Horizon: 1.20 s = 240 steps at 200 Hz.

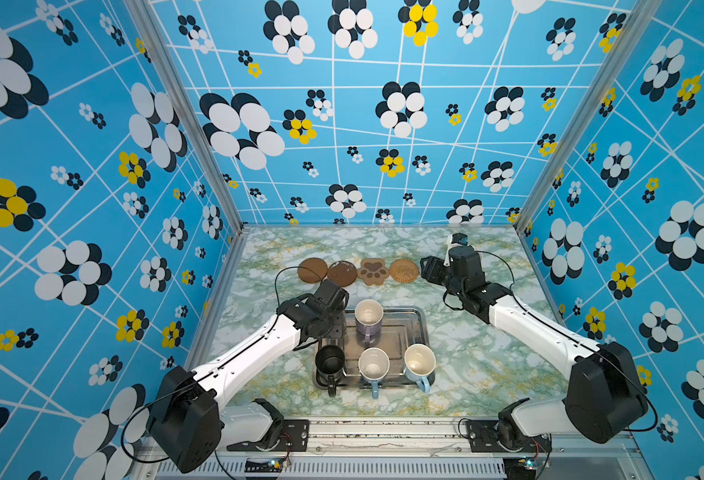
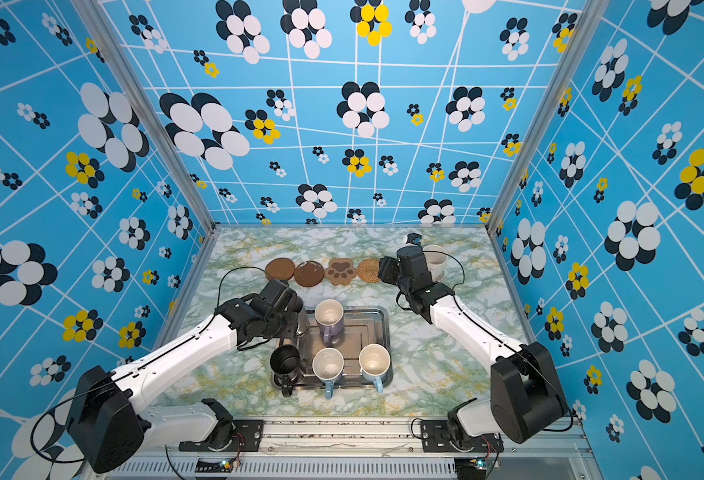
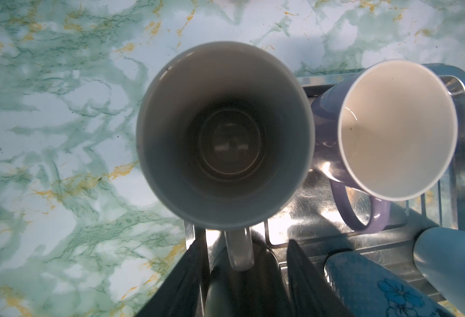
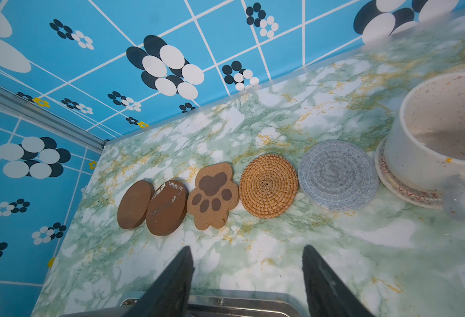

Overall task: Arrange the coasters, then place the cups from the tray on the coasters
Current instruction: 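Lower the left gripper and grasp the grey mug rim, then lift the grey mug off the tray toward the brown wooden coaster with the left gripper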

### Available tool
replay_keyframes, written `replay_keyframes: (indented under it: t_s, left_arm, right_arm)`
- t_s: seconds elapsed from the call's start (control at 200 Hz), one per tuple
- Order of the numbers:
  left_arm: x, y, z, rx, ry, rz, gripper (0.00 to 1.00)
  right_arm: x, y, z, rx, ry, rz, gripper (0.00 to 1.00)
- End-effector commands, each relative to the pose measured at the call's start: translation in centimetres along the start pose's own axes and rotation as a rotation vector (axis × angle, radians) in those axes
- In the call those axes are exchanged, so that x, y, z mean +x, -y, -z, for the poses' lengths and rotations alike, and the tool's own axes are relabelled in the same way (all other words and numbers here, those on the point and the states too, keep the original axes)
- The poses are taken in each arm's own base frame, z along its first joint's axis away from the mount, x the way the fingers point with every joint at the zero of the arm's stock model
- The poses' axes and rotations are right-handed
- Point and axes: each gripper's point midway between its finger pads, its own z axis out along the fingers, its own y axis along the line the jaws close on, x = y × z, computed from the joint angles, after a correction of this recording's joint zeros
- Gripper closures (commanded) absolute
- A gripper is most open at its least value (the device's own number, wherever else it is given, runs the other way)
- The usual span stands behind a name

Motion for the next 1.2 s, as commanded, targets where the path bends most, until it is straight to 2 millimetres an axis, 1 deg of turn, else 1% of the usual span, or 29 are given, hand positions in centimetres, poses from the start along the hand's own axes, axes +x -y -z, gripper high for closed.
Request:
replay_keyframes:
  t_s: [0.0,0.14,0.21,0.22,0.235,0.375,0.495,0.58,0.965,1.095,1.195]
  left_arm:
    - [0.1,-0.5,-0.9,-0.037,0.001,0.006,0.51]
    - [0.2,-0.5,-1.6,-0.051,-0.01,0.006,0.55]
    - [0.2,-0.6,-2.0,-0.057,-0.016,0.006,0.56]
    - [0.2,-0.6,-2.0,-0.058,-0.016,0.006,0.59]
    - [0.2,-0.6,-2.1,-0.059,-0.016,0.006,0.6]
    - [0.3,-0.9,-2.8,-0.08,-0.026,0.01,0.63]
    - [0.5,-1.0,-3.4,-0.088,-0.036,0.023,0.68]
    - [0.6,-1.0,-3.7,-0.086,-0.035,0.029,0.71]
    - [0.7,-1.7,-4.2,-0.101,-0.029,0.047,0.8]
    - [0.6,-1.7,-4.2,-0.098,-0.024,0.051,0.89]
    - [0.5,-1.7,-4.1,-0.097,-0.021,0.051,0.98]
  right_arm:
    - [-0.1,-0.3,-0.5,-0.016,-0.004,-0.003,0.35]
    - [0.0,-0.3,-0.9,-0.02,-0.013,-0.007,0.35]
    - [0.2,-0.4,-1.0,-0.023,-0.018,-0.008,0.35]
    - [0.1,-0.4,-1.0,-0.023,-0.018,-0.008,0.35]
    - [0.2,-0.4,-1.0,-0.022,-0.019,-0.008,0.35]
    - [0.3,-0.2,-1.1,-0.019,-0.021,-0.008,0.35]
    - [0.2,-0.2,-1.1,-0.019,-0.02,-0.01,0.35]
    - [0.3,-0.1,-1.2,-0.017,-0.023,-0.012,0.35]
    - [0.4,0.0,-1.2,-0.018,-0.027,-0.017,0.35]
    - [0.5,0.0,-1.3,-0.019,-0.028,-0.018,0.35]
    - [0.5,0.0,-1.4,-0.018,-0.029,-0.018,0.35]
